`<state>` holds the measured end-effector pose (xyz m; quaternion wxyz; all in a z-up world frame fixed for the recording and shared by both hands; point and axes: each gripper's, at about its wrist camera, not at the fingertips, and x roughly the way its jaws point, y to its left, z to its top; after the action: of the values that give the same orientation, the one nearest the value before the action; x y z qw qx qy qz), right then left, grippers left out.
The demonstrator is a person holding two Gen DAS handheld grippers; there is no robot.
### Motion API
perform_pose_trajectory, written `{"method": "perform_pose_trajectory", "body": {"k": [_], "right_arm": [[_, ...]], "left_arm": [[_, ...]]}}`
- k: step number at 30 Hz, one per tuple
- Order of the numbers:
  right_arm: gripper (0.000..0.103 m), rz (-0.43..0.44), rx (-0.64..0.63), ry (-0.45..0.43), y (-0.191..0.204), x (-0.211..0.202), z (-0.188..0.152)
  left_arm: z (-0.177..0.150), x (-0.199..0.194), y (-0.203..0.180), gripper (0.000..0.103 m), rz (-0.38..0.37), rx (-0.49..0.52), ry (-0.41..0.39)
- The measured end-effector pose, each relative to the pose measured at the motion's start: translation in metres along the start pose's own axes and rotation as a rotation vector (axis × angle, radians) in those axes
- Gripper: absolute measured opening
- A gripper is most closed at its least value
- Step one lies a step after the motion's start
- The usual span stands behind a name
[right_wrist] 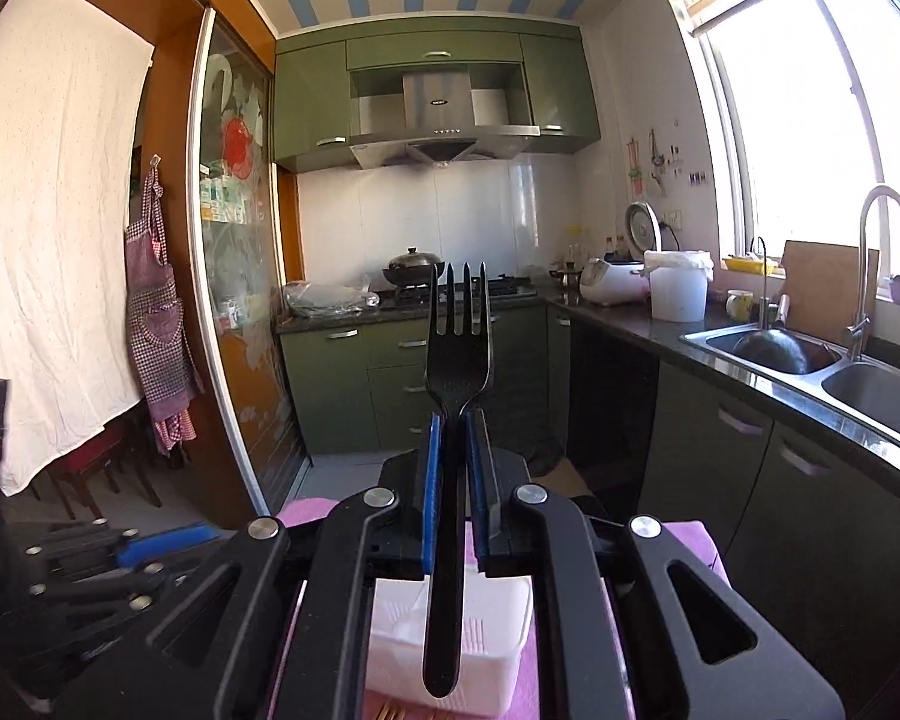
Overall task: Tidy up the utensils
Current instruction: 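Drop the spoon into the white caddy with left while right drops the fork in, then lower the left gripper onto a wooden chopstick and close it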
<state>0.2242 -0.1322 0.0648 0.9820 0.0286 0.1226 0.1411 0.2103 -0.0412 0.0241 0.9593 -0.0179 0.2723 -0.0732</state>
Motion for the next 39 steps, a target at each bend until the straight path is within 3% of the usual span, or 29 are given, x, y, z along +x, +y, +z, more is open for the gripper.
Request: {"method": "perform_pose_trajectory", "body": {"k": [5,8,19,24,32,39], "right_arm": [[0.01,-0.03,0.025,0.071,-0.012,0.054,-0.017],[0.01,-0.042,0.03,0.074,-0.021,0.059,-0.032],[0.01,-0.018,-0.019,0.09,-0.017,0.018,-0.071],[0.034,-0.009,-0.012,0.102,-0.014,0.004,-0.076],[0.035,-0.007,0.024,0.084,-0.023,-0.035,-0.064],[0.034,-0.039,0.033,0.252,-0.043,-0.07,-0.077]], "left_arm": [[-0.008,-0.018,0.002,0.018,-0.014,0.015,0.008],[-0.011,-0.022,0.004,0.018,-0.017,0.012,0.013],[-0.026,-0.02,0.001,0.019,-0.034,-0.008,0.085],[-0.031,-0.025,-0.001,0.019,-0.02,0.002,0.103],[-0.043,-0.02,-0.005,0.02,-0.008,0.011,0.187],[-0.071,0.017,-0.012,0.02,0.001,0.002,0.362]]}}
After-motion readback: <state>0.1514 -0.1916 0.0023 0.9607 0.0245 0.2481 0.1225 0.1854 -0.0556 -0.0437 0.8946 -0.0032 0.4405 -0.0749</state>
